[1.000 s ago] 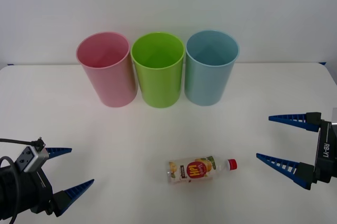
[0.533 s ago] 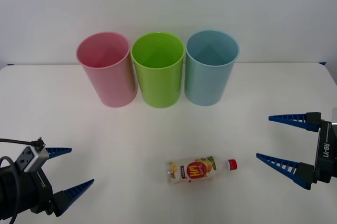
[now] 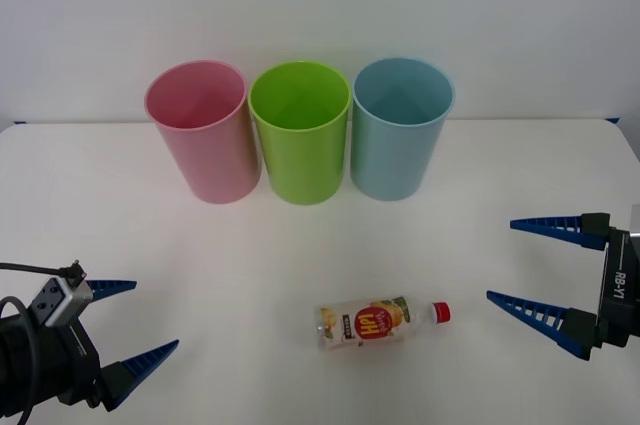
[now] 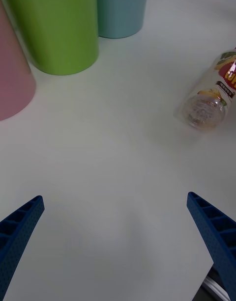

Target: Put cans in the blue bin and PET bottles in the pink bin and trash in the green bin.

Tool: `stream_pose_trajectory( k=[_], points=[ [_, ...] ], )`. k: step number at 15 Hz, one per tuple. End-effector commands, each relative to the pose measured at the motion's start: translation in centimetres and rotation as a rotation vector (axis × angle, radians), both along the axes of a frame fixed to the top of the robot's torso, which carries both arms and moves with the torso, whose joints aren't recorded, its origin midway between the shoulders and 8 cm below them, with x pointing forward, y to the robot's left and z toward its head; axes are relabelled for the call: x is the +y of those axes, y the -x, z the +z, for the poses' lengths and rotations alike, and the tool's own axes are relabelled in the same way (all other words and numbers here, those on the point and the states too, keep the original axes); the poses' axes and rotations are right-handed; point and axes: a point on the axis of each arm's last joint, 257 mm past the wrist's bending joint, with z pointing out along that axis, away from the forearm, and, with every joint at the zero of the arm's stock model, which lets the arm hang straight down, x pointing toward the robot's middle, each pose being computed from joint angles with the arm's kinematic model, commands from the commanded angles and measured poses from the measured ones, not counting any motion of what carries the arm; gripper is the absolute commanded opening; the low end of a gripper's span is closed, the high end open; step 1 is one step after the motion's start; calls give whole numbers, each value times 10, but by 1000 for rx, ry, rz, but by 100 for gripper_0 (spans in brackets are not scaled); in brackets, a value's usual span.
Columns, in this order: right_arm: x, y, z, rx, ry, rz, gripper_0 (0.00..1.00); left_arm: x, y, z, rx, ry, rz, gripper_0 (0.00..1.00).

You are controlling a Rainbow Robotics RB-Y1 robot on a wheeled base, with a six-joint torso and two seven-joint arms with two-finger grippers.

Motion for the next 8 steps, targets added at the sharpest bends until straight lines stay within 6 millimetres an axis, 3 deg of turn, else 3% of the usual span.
stream_pose_trajectory(
  k=[1, 8],
  points=[
    [0, 0, 0, 0, 0, 0, 100, 0, 0, 0, 0, 0, 0, 100],
    [17, 9, 27, -99, 89, 89, 100, 0, 0, 0, 0, 0, 0, 100]
  ],
)
